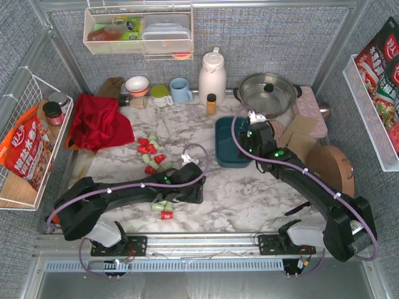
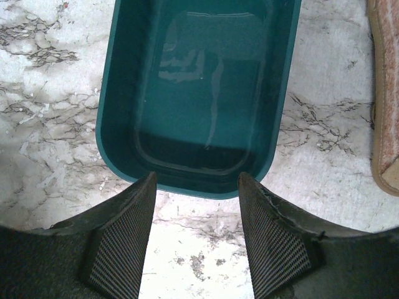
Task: Mix the coffee capsules in the storage basket
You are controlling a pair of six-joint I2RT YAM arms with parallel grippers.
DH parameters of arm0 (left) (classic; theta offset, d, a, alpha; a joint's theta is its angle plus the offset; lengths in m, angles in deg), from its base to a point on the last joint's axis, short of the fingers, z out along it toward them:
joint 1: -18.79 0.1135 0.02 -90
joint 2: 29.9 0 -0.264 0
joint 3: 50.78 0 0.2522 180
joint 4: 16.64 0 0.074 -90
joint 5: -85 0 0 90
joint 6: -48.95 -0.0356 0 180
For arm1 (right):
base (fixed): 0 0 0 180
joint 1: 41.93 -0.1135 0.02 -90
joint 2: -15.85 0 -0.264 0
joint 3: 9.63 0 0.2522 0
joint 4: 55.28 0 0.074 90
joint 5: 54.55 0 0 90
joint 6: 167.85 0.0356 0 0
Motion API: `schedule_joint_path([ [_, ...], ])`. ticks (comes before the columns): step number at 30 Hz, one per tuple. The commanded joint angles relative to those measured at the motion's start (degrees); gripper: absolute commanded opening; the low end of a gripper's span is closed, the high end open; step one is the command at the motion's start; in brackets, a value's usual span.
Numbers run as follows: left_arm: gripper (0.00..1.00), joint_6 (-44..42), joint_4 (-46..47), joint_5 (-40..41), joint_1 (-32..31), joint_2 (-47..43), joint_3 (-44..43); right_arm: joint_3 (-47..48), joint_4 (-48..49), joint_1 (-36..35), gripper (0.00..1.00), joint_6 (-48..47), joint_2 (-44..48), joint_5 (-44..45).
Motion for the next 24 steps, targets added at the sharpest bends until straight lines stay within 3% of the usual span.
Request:
schedule_joint_path([
  [1, 0.64, -1.72, -0.59, 3.77, 0.02, 3.22, -3.24, 0.54, 0.93, 0.04, 0.59, 0.27, -0.24, -0.02],
  [13, 0.64, 3.14, -8.98, 11.01, -0.49, -2.98, -4.71, 0.63, 0.93, 0.04, 0.59, 0.27, -0.72, -0.36],
  [19, 0.80, 12.05, -15.51, 17.05, -1.23, -2.31, -6.17, 0.74, 0.91, 0.03, 0.59, 0.27, -0.78, -0.42],
  [24, 0.78, 13.77, -15.22, 19.71, -2.72, 0.26, -6.62, 0.74, 0.93, -0.04, 0.59, 0.36, -0.75, -0.55],
])
